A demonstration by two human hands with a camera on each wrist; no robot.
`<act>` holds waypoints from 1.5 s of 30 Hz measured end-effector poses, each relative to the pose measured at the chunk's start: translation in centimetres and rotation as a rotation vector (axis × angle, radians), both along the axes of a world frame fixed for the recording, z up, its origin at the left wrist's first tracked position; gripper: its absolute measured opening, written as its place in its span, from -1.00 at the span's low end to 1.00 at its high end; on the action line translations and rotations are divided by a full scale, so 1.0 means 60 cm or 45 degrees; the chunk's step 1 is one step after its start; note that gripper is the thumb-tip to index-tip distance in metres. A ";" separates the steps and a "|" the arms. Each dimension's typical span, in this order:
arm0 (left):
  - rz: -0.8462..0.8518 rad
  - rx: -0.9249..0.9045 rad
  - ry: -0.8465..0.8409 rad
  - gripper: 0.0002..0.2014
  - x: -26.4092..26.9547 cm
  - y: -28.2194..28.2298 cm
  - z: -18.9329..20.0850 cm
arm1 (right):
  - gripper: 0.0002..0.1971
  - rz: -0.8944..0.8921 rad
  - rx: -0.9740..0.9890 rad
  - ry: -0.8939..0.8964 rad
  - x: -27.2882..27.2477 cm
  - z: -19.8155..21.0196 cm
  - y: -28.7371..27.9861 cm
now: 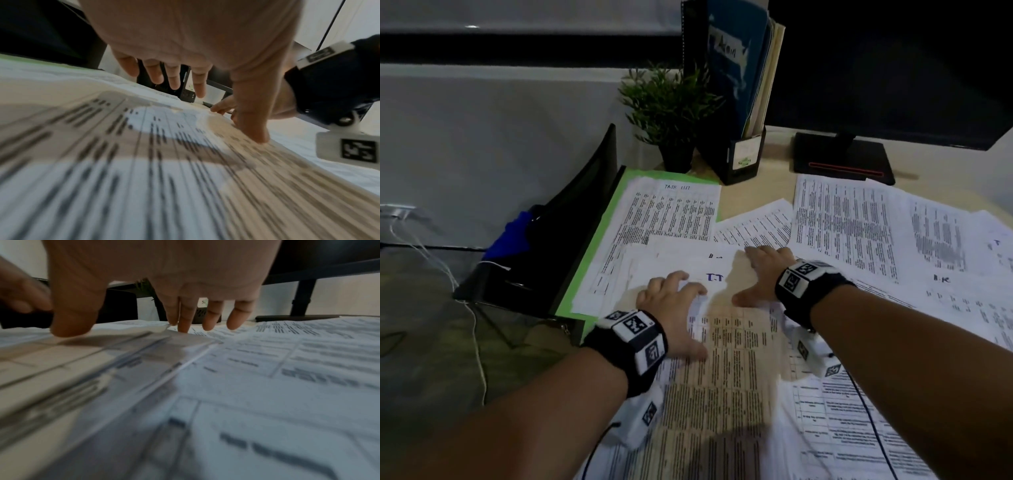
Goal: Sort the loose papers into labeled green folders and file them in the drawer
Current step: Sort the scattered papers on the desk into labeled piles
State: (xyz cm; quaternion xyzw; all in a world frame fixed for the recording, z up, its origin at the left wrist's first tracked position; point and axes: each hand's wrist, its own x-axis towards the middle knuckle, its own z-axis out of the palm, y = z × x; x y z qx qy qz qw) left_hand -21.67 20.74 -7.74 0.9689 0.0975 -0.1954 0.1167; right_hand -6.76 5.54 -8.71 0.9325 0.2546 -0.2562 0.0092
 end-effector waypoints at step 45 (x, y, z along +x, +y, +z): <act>-0.396 0.378 0.079 -0.03 0.093 0.031 -0.005 | -0.52 -0.222 0.158 0.343 0.074 0.006 0.030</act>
